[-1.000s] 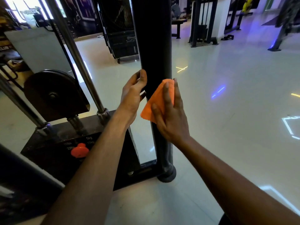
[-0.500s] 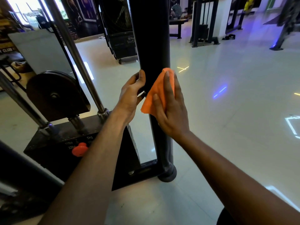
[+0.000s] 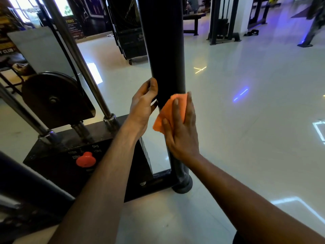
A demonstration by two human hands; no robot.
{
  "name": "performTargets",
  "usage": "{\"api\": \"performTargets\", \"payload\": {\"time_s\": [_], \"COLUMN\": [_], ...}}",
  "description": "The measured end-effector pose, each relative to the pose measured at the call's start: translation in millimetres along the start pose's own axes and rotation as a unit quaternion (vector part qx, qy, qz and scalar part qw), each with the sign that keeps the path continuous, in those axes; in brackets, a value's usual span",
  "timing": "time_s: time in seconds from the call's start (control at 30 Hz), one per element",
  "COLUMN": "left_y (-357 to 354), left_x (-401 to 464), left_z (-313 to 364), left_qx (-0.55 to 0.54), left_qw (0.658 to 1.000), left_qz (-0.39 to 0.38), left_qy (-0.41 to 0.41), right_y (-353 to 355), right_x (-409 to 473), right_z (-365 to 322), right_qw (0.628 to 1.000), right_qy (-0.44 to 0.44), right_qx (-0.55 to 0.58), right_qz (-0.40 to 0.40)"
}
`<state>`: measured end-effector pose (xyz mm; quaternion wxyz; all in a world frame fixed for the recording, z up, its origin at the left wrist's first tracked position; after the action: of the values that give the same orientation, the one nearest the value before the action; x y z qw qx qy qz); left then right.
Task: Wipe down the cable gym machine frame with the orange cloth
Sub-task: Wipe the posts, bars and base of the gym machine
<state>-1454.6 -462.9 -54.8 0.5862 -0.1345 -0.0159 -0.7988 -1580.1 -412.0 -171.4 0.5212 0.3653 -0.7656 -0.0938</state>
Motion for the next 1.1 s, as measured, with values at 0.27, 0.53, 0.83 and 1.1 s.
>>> {"api": "performTargets", "payload": {"time_s": [0.27, 0.53, 0.83, 1.1], "left_y": [8.6, 2.1, -0.7, 7.2], "left_x": [-8.7, -10.8, -26.7, -35.8], "left_z": [-29.7, -40.7, -69.8, -89.5], "left_qx": [0.022, 0.018, 0.012, 0.040], "left_qw": [0.999, 1.000, 0.998, 0.997], "left_qz": [-0.011, 0.006, 0.003, 0.005], "left_qy": [0.035, 0.025, 0.059, 0.073], "right_y": [-28.4, -46.0, -32.1, -41.1], "right_x": [-36.2, -75.0, -49.4, -79.5], "right_z": [17.5, 36.4, 22.0, 43.0], "right_qw": [0.998, 0.994, 0.994, 0.996], "right_qy": [0.015, -0.016, -0.053, -0.017], "right_qx": [-0.056, -0.105, -0.087, -0.065], "right_qz": [0.001, -0.036, -0.037, -0.064]}}
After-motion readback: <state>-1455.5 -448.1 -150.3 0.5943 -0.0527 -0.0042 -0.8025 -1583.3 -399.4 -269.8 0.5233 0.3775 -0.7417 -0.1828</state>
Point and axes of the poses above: each hand's wrist, its own x-axis towards the middle knuckle, its own y-axis out of the back of the hand, z = x × y, the point moved 1 cm from there along x, towards the middle knuckle, and after that the axes turned 9 degrees about -x, right-handed, at the moved point
